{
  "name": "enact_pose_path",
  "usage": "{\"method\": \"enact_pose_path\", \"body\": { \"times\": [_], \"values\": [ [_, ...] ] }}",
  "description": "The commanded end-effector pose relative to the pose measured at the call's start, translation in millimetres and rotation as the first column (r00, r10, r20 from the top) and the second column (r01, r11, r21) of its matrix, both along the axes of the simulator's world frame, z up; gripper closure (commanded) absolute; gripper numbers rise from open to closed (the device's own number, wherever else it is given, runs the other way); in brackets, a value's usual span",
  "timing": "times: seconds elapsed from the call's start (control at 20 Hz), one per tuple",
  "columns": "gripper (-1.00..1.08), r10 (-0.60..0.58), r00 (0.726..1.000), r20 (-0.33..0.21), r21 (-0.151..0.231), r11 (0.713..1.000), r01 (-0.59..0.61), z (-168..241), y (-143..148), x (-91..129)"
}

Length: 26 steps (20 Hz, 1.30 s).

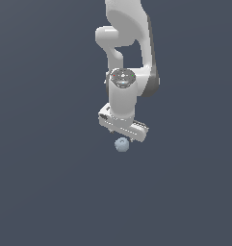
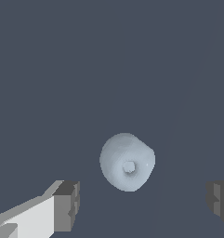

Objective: Pick up the object and move it to a goal position.

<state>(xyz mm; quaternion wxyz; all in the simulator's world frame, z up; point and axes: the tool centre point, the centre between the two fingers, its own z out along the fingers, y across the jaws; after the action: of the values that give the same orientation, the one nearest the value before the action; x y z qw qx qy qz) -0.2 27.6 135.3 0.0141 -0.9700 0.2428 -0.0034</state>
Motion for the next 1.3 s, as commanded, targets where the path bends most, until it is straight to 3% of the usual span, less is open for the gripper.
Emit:
{"method": "enact_pose_path", "body": {
  "times": [0.0, 0.4, 0.85, 1.25],
  "values": [
    [-0.92, -0.069, 0.998, -0.004, -0.001, 0.998, 0.069, -5, 1, 0],
    [-0.92, -0.281, 0.96, -0.013, -0.007, 0.96, 0.281, -20, 5, -2],
    [-0.92, -0.485, 0.875, -0.016, -0.018, 0.875, 0.484, -35, 8, -3],
    [-0.92, -0.577, 0.816, -0.014, -0.024, 0.816, 0.577, -41, 9, -3]
  ]
}}
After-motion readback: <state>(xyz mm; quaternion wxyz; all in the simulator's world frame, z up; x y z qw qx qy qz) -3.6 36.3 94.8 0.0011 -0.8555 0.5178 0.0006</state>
